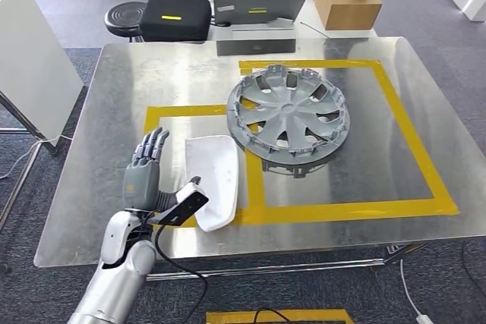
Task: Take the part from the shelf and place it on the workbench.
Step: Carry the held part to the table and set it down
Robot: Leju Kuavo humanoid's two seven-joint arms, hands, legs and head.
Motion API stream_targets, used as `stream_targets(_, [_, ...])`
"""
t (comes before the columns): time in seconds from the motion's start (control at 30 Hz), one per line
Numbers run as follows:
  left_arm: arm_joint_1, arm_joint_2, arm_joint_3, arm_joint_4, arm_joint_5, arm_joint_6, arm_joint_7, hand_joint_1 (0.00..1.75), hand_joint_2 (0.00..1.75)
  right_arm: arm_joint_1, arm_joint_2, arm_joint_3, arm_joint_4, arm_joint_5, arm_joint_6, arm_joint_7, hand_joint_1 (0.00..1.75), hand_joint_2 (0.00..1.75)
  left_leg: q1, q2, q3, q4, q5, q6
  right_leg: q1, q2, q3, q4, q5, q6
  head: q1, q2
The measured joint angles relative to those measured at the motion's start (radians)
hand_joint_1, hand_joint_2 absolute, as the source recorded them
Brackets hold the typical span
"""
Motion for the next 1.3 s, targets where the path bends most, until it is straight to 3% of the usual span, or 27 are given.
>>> stream_targets(0.07, [0.020, 0.005, 0.020, -0.019, 0.026, 0.000, -0.029, 0.00, 0.00, 0.005, -0.001, 0.000, 0.000, 0.000, 0.018, -0.018, 0.00, 0.00, 0.003, 0.003, -0.003, -0.001, 0.003, 0.000, -0.003, -0.008, -0.043, 0.130, -0.081, 0.006, 0.002, 0.000])
stream_targets(0.13, [0.049, 0.007, 0.036, -0.038, 0.046, 0.000, -0.056, 0.00, 0.00, 0.017, -0.005, 0.000, 0.000, 0.000, 0.033, -0.042, 0.00, 0.00, 0.004, 0.005, -0.008, -0.001, 0.007, -0.004, -0.008, -0.012, -0.062, 0.221, -0.122, 0.011, 0.001, 0.000])
stream_targets(0.17, [0.063, 0.007, 0.041, -0.046, 0.053, 0.001, -0.067, 0.00, 0.00, 0.024, -0.008, 0.000, 0.000, 0.000, 0.039, -0.051, 0.00, 0.00, 0.006, 0.005, -0.011, -0.001, 0.010, -0.008, -0.009, -0.013, -0.046, 0.212, -0.114, 0.013, 0.001, 0.000])
stream_targets(0.27, [0.098, 0.001, 0.053, -0.065, 0.079, 0.018, -0.099, 0.00, 0.00, 0.037, -0.023, -0.001, 0.000, -0.003, 0.080, -0.048, 0.00, 0.00, 0.013, 0.002, -0.020, 0.003, 0.020, -0.025, -0.014, -0.010, 0.086, 0.018, -0.051, 0.021, 0.002, 0.000])
stream_targets(0.3, [0.105, -0.002, 0.057, -0.069, 0.095, 0.027, -0.111, 0.00, 0.00, 0.038, -0.030, -0.001, 0.000, -0.004, 0.101, -0.040, 0.00, 0.00, 0.013, 0.000, -0.022, 0.005, 0.025, -0.032, -0.015, -0.005, 0.116, -0.030, -0.039, 0.020, 0.001, 0.000])
stream_targets(0.33, [0.111, -0.005, 0.060, -0.072, 0.111, 0.035, -0.123, 0.00, 0.00, 0.039, -0.035, -0.001, 0.000, -0.004, 0.119, -0.032, 0.00, 0.00, 0.011, -0.001, -0.025, 0.007, 0.029, -0.038, -0.015, 0.000, 0.129, -0.051, -0.038, 0.015, 0.000, 0.000])
stream_targets(0.43, [0.126, -0.010, 0.068, -0.076, 0.150, 0.047, -0.147, 0.00, 0.00, 0.041, -0.050, -0.001, 0.000, -0.004, 0.142, -0.021, 0.00, 0.00, 0.011, -0.003, -0.033, 0.008, 0.040, -0.056, -0.013, 0.002, 0.112, -0.050, -0.030, -0.012, -0.004, 0.000])
stream_targets(0.47, [0.130, -0.010, 0.072, -0.077, 0.156, 0.047, -0.150, 0.00, 0.00, 0.041, -0.055, -0.001, 0.000, -0.003, 0.144, -0.020, 0.00, 0.00, 0.012, -0.003, -0.041, 0.020, 0.023, -0.061, -0.014, -0.001, 0.103, -0.050, -0.022, -0.023, -0.006, 0.000])
stream_targets(0.53, [0.136, -0.010, 0.078, -0.078, 0.161, 0.048, -0.152, 0.00, 0.00, 0.041, -0.061, -0.001, 0.000, -0.001, 0.145, -0.018, 0.00, 0.00, 0.014, -0.002, -0.075, 0.103, -0.062, -0.070, -0.014, -0.008, 0.082, -0.051, -0.003, -0.039, -0.009, 0.000])
stream_targets(0.6, [0.139, -0.010, 0.082, -0.078, 0.163, 0.048, -0.154, 0.00, 0.00, 0.042, -0.063, -0.001, 0.000, 0.000, 0.145, -0.016, 0.00, 0.00, 0.014, -0.002, -0.112, 0.237, -0.150, -0.074, -0.010, -0.015, 0.055, -0.051, 0.017, -0.044, -0.010, 0.000])
stream_targets(0.63, [0.140, -0.010, 0.083, -0.079, 0.163, 0.048, -0.154, 0.00, 0.00, 0.043, -0.064, -0.001, 0.000, 0.000, 0.145, -0.016, 0.00, 0.00, 0.014, -0.002, -0.118, 0.284, -0.165, -0.073, -0.008, -0.019, 0.042, -0.051, 0.026, -0.044, -0.010, 0.000])
stream_targets(0.67, [0.142, -0.010, 0.084, -0.079, 0.163, 0.048, -0.155, 0.00, 0.00, 0.044, -0.064, -0.001, 0.000, 0.000, 0.145, -0.016, 0.00, 0.00, 0.013, -0.002, -0.106, 0.299, -0.159, -0.071, -0.006, -0.023, 0.030, -0.051, 0.036, -0.043, -0.010, 0.000])
stream_targets(0.7, [0.143, -0.010, 0.086, -0.079, 0.163, 0.048, -0.155, 0.00, 0.00, 0.045, -0.065, -0.001, 0.000, 0.000, 0.145, -0.016, 0.00, 0.00, 0.013, -0.002, -0.077, 0.278, -0.137, -0.067, -0.005, -0.027, 0.017, -0.050, 0.046, -0.042, -0.010, 0.000])
stream_targets(0.73, [0.143, -0.010, 0.086, -0.079, 0.163, 0.048, -0.156, 0.00, 0.00, 0.045, -0.065, -0.001, 0.000, 0.000, 0.145, -0.016, 0.00, 0.00, 0.011, 0.003, -0.030, 0.227, -0.113, -0.063, -0.004, -0.032, 0.006, -0.050, 0.055, -0.041, -0.010, 0.000])
stream_targets(0.8, [0.140, -0.013, 0.087, -0.082, 0.170, 0.052, -0.161, 0.00, 0.00, 0.046, -0.066, -0.001, 0.000, 0.000, 0.145, -0.016, 0.00, 0.00, 0.005, 0.028, 0.078, 0.085, -0.104, -0.054, 0.000, -0.041, -0.009, -0.048, 0.072, -0.035, -0.010, 0.000])
stream_targets(0.87, [0.138, -0.019, 0.093, -0.085, 0.196, 0.063, -0.184, 0.00, 0.00, 0.049, -0.071, -0.001, 0.000, 0.000, 0.148, -0.017, 0.00, 0.00, -0.002, 0.041, 0.128, 0.002, -0.118, -0.043, 0.002, -0.054, -0.012, -0.050, 0.088, -0.026, -0.012, 0.000])
stream_targets(0.93, [0.142, -0.025, 0.113, -0.086, 0.233, 0.075, -0.227, 0.00, 0.00, 0.052, -0.082, -0.001, 0.000, -0.001, 0.160, -0.017, 0.00, 0.00, -0.004, 0.028, 0.120, -0.009, -0.107, -0.028, -0.002, -0.066, -0.011, -0.055, 0.099, -0.012, -0.015, 0.000])
stream_targets(0.97, [0.146, -0.029, 0.129, -0.086, 0.249, 0.078, -0.251, 0.00, 0.00, 0.055, -0.088, -0.001, 0.000, -0.001, 0.169, -0.016, 0.00, 0.00, -0.004, 0.020, 0.112, -0.010, -0.097, -0.021, -0.004, -0.063, -0.017, -0.048, 0.086, -0.006, -0.016, 0.000])
stream_targets(1.03, [0.152, -0.044, 0.165, -0.087, 0.273, 0.081, -0.298, 0.00, 0.00, 0.061, -0.100, -0.001, 0.000, -0.001, 0.183, -0.013, 0.00, 0.00, -0.001, 0.005, 0.091, -0.012, -0.074, -0.009, -0.006, -0.042, -0.041, 0.024, 0.006, 0.003, -0.013, 0.000])
stream_targets(1.1, [0.159, -0.056, 0.204, -0.088, 0.294, 0.082, -0.339, 0.00, 0.00, 0.066, -0.110, -0.001, 0.000, -0.001, 0.191, -0.010, 0.00, 0.00, -0.003, -0.012, 0.063, -0.011, -0.050, -0.004, -0.004, -0.027, -0.073, 0.156, -0.090, 0.005, -0.009, 0.000])
stream_targets(1.13, [0.164, -0.059, 0.223, -0.088, 0.302, 0.082, -0.352, 0.00, 0.00, 0.066, -0.114, -0.001, 0.000, -0.001, 0.193, -0.008, 0.00, 0.00, -0.004, -0.021, 0.048, -0.010, -0.037, -0.003, -0.003, -0.024, -0.078, 0.209, -0.111, 0.004, -0.009, 0.000])
stream_targets(1.17, [0.168, -0.060, 0.239, -0.089, 0.307, 0.083, -0.360, 0.00, 0.00, 0.066, -0.117, -0.001, 0.000, -0.002, 0.194, -0.008, 0.00, 0.00, -0.005, -0.029, 0.034, -0.010, -0.026, -0.004, -0.002, -0.023, -0.070, 0.232, -0.109, 0.001, -0.009, 0.000])
stream_targets(1.2, [0.171, -0.061, 0.253, -0.090, 0.312, 0.083, -0.364, 0.00, 0.00, 0.066, -0.119, -0.001, 0.000, -0.002, 0.194, -0.007, 0.00, 0.00, -0.006, -0.039, 0.020, -0.009, -0.015, -0.005, 0.000, -0.020, -0.043, 0.220, -0.089, -0.004, -0.009, 0.000])
stream_targets(1.23, [0.174, -0.062, 0.264, -0.094, 0.318, 0.083, -0.366, 0.00, 0.00, 0.066, -0.121, -0.001, 0.000, -0.002, 0.194, -0.007, 0.00, 0.00, -0.007, -0.050, 0.007, -0.009, -0.003, -0.008, 0.002, -0.010, 0.003, 0.169, -0.064, -0.010, -0.009, 0.000])
stream_targets(1.3, [0.181, -0.065, 0.285, -0.114, 0.337, 0.083, -0.370, 0.00, 0.00, 0.065, -0.125, -0.002, 0.000, -0.002, 0.193, -0.007, 0.00, 0.00, -0.007, -0.070, -0.014, -0.007, 0.018, -0.014, 0.003, 0.032, 0.114, 0.017, -0.051, -0.023, -0.010, 0.000])
